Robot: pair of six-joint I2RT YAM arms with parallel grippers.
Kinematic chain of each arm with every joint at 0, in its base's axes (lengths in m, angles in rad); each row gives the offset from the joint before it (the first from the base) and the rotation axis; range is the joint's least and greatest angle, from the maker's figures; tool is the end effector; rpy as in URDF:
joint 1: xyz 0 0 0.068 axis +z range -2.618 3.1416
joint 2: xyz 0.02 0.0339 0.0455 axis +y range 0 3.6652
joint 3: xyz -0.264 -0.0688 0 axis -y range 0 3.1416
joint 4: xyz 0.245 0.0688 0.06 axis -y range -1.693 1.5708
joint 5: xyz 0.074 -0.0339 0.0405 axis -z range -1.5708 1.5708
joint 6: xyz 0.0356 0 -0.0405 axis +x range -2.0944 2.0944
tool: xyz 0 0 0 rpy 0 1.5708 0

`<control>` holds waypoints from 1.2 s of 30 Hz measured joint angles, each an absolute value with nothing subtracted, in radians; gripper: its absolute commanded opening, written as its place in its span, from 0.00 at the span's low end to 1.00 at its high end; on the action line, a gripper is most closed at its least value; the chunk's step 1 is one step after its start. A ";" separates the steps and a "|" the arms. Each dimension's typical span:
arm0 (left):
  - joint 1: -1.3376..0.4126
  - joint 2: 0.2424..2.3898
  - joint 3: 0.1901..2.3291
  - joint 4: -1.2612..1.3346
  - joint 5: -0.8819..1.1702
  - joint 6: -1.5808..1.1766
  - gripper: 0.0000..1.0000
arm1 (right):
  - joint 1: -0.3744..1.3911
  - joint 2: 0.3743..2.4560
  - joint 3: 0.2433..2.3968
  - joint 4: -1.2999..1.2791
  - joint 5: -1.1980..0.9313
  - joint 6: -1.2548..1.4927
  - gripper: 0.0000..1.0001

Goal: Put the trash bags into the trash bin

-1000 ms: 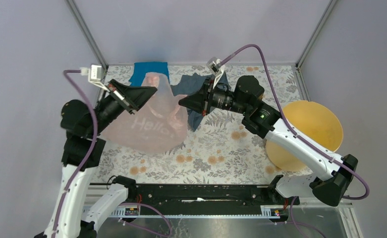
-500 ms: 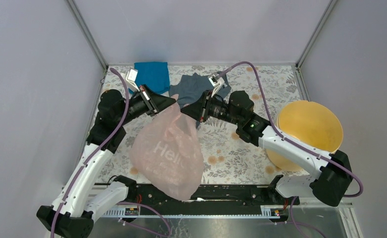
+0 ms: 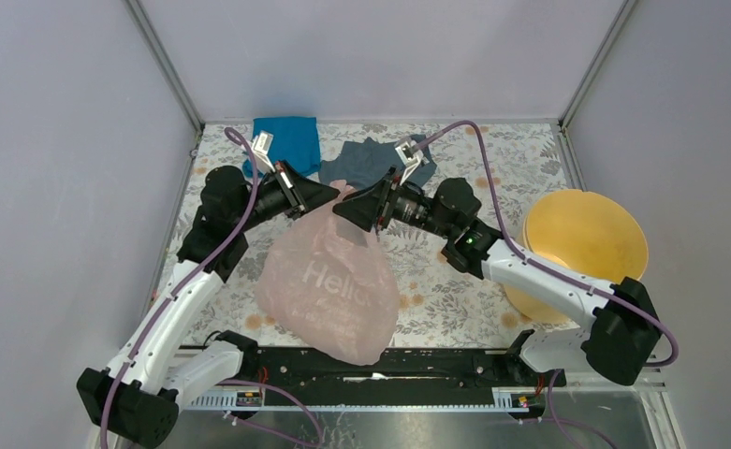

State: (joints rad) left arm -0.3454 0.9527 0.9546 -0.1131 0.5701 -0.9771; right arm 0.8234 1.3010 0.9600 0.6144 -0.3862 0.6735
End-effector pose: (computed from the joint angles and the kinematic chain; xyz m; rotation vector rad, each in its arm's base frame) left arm 0.1960 -0.0909 0.3776 -0.1124 1.8881 -1.4282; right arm 0.1965 0.2318 0.3714 -0.4774 1.4058 1.4963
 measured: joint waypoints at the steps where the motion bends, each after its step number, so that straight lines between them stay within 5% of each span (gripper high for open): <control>1: -0.345 0.958 0.955 -0.110 0.572 -0.978 0.00 | 0.823 1.308 0.960 0.614 -0.387 0.662 0.59; 7: -0.345 0.972 0.955 -0.107 0.574 -0.981 0.00 | 0.823 1.346 0.962 0.566 -0.373 0.588 0.70; 18: -0.349 0.991 0.972 -0.094 0.604 -0.993 0.00 | 0.823 1.438 1.035 0.554 -0.358 0.545 0.64; 20: -0.348 0.997 0.972 -0.093 0.603 -0.992 0.11 | 0.823 1.447 1.042 0.556 -0.359 0.543 0.36; 23: -0.346 1.000 0.976 -0.087 0.599 -0.986 0.48 | 0.828 1.451 1.047 0.562 -0.368 0.538 0.00; 26: -0.348 1.000 1.016 -0.125 0.599 -0.941 0.79 | 0.830 1.451 1.047 0.547 -0.343 0.534 0.00; 29: -0.352 0.990 1.115 -0.239 0.566 -0.859 0.97 | 0.828 1.427 1.048 0.476 -0.278 0.505 0.00; 36: -0.353 0.865 1.292 -0.430 0.356 -0.671 0.99 | 0.827 1.140 1.080 0.191 -0.028 0.318 0.00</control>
State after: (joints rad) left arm -0.3534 0.8646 1.2919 -0.4297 0.3557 -0.6712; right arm 0.8268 1.1400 1.0801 0.1909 -0.0280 0.3180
